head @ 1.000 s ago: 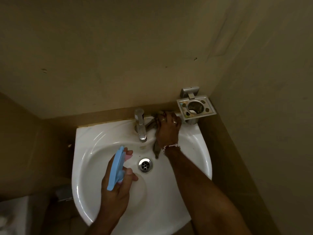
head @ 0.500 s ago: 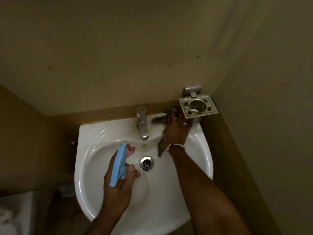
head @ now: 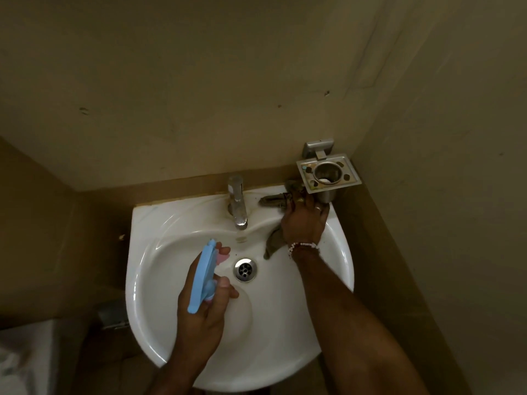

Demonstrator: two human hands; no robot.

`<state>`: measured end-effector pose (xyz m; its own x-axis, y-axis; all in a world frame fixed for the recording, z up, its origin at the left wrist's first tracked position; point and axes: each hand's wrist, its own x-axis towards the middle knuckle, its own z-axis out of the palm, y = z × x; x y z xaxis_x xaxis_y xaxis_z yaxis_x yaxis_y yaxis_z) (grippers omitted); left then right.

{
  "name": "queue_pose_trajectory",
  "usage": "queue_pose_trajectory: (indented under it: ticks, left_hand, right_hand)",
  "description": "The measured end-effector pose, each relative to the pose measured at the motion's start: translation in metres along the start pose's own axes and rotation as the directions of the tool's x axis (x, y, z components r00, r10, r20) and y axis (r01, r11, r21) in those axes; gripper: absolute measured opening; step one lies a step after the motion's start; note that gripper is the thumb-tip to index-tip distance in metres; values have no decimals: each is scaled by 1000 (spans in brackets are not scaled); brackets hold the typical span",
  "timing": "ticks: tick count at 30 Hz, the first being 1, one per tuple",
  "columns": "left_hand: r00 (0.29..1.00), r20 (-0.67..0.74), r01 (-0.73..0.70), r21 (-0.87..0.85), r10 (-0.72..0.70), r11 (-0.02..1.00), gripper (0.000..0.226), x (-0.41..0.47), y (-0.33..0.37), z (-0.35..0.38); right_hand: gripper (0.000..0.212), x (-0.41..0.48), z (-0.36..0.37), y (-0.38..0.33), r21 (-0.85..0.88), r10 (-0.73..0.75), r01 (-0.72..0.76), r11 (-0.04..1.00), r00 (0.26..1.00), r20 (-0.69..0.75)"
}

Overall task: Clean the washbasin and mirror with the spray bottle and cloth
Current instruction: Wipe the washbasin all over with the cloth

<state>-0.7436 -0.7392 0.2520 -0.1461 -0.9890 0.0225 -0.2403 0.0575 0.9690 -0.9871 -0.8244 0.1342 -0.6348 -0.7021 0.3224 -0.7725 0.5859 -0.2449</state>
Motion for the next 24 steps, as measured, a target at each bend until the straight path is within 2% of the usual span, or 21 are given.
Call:
queue_pose_trajectory:
  ticks: [3, 6, 10, 18, 24]
  left_hand:
    - [1000, 22, -9, -53, 10, 999, 76, -3, -1, -1]
    - [999, 33, 9, -53, -7, 999, 69, -7, -2, 1]
    - [997, 65, -32, -36, 34, 999, 69, -9, 1, 5]
    - [998, 42, -39, -24, 40, 999, 64, -9, 8, 3]
    - [994, 77, -70, -55, 74, 996, 72, -13, 15, -2]
  right_hand:
    - [40, -1, -1, 10, -28, -88, 88, 996, 996, 28]
    - [43, -1, -4, 15, -25, -121, 121, 992, 993, 13]
    - [38, -3, -9, 15, -6, -82, 82, 997, 997, 11]
    - [39, -7, -19, 22, -12, 14, -13, 1000, 997, 77]
    - [37, -11, -25, 44, -63, 1, 3, 998, 998, 59]
